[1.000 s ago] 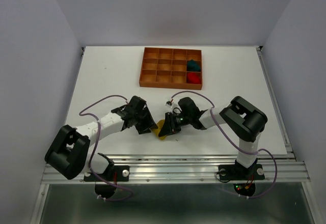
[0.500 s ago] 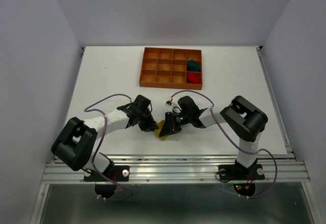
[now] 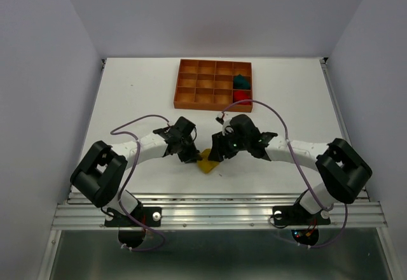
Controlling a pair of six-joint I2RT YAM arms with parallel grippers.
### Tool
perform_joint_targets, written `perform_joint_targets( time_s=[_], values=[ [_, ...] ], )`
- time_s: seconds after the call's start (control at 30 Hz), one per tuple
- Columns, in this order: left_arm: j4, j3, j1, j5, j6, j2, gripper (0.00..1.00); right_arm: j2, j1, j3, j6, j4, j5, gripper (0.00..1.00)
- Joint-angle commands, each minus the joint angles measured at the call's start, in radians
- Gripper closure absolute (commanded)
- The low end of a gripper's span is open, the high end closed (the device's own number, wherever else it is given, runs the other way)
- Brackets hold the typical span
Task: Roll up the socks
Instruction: Roll the sock at the center of the board.
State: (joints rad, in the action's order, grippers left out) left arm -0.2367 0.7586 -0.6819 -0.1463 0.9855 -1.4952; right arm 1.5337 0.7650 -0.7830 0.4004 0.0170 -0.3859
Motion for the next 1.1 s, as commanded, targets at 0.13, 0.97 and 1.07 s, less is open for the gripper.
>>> perform_joint_targets(
  time_s=[0.13, 0.97, 1.07],
  values=[
    [-0.153, 0.004, -0.018, 0.082, -0.013, -0.039, 1.00, -0.116, 0.151, -0.010, -0.191, -0.058, 0.241, 0.39],
    [-0.159, 0.016, -0.019, 0.060, -0.027, -0.059, 1.00, 0.037, 0.447, -0.142, -0.314, -0.106, 0.717, 0.38],
    [-0.156, 0.016, -0.019, 0.054, -0.027, -0.060, 1.00, 0.045, 0.456, -0.148, -0.321, -0.100, 0.714, 0.38]
  ],
)
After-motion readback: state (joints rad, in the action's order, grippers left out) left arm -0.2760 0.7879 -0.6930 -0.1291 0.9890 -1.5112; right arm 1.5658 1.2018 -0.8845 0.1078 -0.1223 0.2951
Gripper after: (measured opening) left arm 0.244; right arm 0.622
